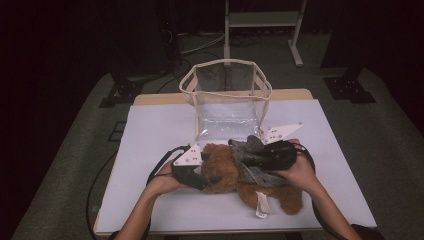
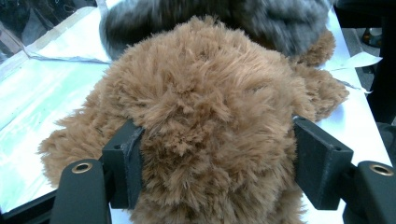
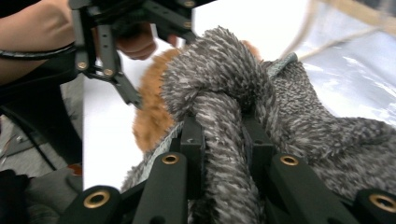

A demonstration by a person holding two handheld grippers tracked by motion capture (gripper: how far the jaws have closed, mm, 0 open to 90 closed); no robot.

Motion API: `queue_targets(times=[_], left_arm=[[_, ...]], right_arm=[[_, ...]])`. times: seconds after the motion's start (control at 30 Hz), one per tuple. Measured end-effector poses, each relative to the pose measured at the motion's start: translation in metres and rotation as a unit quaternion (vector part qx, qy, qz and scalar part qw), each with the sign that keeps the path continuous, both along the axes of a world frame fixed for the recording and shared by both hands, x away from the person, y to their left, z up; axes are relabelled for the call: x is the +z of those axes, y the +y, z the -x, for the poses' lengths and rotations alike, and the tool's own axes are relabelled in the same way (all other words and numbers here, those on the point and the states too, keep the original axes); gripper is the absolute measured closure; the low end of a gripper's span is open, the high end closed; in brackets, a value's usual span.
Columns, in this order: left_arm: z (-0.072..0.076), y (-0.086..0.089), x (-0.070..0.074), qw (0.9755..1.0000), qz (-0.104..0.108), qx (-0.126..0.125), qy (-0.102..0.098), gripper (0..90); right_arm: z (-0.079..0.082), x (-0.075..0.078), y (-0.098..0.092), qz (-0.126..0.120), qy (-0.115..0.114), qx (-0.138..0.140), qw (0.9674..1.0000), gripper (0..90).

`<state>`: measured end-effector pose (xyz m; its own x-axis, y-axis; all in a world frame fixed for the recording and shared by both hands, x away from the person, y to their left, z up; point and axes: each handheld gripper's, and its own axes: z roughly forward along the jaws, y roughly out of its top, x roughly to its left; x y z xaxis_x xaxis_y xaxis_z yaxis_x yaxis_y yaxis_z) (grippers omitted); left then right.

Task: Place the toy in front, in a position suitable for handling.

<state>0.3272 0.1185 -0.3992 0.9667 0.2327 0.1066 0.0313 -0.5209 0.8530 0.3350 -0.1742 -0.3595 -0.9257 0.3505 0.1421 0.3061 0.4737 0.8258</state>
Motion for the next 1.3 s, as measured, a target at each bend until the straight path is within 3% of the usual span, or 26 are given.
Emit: queue_targets(times=[0.07,0.17,0.33,0.47,0.63,0.77,1.0,1.1,1.17,1.3], left_arm=[[0.0,0.002,-0.002,1.0,0.0,-0.001,0.001,28.4],[-0.001,0.005,-0.004,1.0,0.006,-0.002,0.002,28.5],[-0.002,0.007,-0.005,1.0,0.009,0.0,0.0,27.9],[0.001,0.009,-0.007,1.0,0.005,0.0,-0.005,27.9],[0.002,0.008,-0.008,1.0,0.007,0.002,-0.001,27.8],[0.003,0.01,-0.009,1.0,0.003,0.002,-0.002,27.8],[0.004,0.008,-0.009,1.0,0.003,0.004,-0.001,27.9],[0.005,0.008,-0.009,1.0,0.002,0.004,-0.002,27.8],[0.005,0.007,-0.009,1.0,0.0,0.003,-0.004,27.8],[0.006,0.008,-0.01,1.0,-0.009,-0.001,-0.004,27.8]], right_arm=[[0.001,-0.002,0.01,0.008,0.0,0.012,0.9999,73.6],[-0.002,-0.001,0.007,0.006,-0.002,0.011,0.9999,73.7],[-0.01,0.006,-0.014,0.014,-0.017,-0.034,0.9992,73.5],[-0.017,0.005,-0.024,0.007,-0.008,-0.047,0.9988,73.5],[-0.014,0.001,-0.01,-0.005,0.006,-0.019,0.9998,73.4],[-0.008,-0.001,0.002,0.004,0.001,0.001,1.0,73.3],[-0.016,0.001,-0.014,0.011,-0.001,-0.03,0.9995,73.2],[-0.015,0.0,-0.011,0.008,0.002,-0.031,0.9995,73.3],[-0.013,0.001,-0.001,0.002,0.003,-0.015,0.9999,73.3],[-0.005,-0.002,0.022,0.017,-0.004,0.019,0.9997,72.9]])
